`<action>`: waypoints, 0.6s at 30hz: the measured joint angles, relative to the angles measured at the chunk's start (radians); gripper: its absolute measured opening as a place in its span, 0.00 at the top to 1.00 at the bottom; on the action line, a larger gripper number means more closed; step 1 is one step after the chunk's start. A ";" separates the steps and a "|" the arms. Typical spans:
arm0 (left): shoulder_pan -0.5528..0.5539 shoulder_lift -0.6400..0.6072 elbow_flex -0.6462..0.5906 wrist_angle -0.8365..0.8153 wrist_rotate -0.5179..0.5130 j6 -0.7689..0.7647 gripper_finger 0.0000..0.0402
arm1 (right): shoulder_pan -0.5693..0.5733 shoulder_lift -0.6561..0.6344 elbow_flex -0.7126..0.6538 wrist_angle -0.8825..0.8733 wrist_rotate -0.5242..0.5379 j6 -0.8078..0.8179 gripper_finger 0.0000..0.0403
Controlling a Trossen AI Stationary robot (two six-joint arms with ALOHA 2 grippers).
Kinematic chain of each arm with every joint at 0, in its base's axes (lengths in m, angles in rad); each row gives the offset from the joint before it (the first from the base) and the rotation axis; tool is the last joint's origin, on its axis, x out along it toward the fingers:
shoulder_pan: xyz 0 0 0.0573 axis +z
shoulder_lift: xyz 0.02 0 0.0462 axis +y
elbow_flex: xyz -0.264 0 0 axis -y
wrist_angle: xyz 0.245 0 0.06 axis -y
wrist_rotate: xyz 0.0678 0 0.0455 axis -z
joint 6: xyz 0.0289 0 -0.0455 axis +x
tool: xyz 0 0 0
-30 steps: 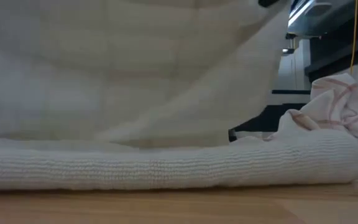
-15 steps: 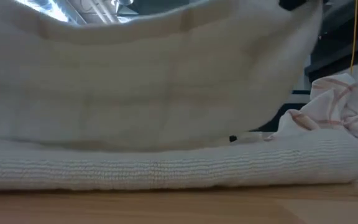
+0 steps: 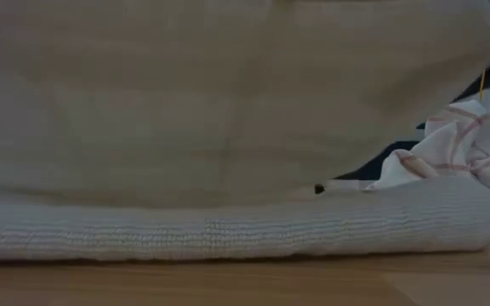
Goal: Fold towel
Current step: Fold the left white towel
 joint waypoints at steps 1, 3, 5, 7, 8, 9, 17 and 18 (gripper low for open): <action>0.000 0.011 0.000 0.012 0.003 -0.006 1.00 | 0.000 0.000 0.000 0.000 -0.013 0.001 0.99; 0.000 0.035 0.000 0.042 0.005 -0.016 1.00 | 0.000 0.000 0.000 0.000 -0.033 0.010 0.99; 0.000 0.063 0.000 0.086 0.005 -0.016 1.00 | 0.000 0.002 0.000 0.000 -0.048 0.033 0.99; 0.000 0.088 0.000 0.131 0.007 -0.017 1.00 | 0.000 0.006 0.000 0.000 -0.068 0.058 0.99; 0.000 0.095 0.000 0.150 0.007 -0.019 1.00 | 0.000 0.007 0.000 0.002 -0.077 0.068 0.99; 0.000 0.098 0.000 0.167 0.007 -0.019 1.00 | 0.000 0.007 0.000 0.011 -0.086 0.072 0.99; 0.000 0.094 0.006 0.277 0.008 0.022 1.00 | 0.006 0.002 0.036 0.110 -0.108 0.101 0.99; 0.000 0.094 0.009 0.296 0.008 0.040 1.00 | 0.009 0.002 0.048 0.111 -0.112 0.105 0.99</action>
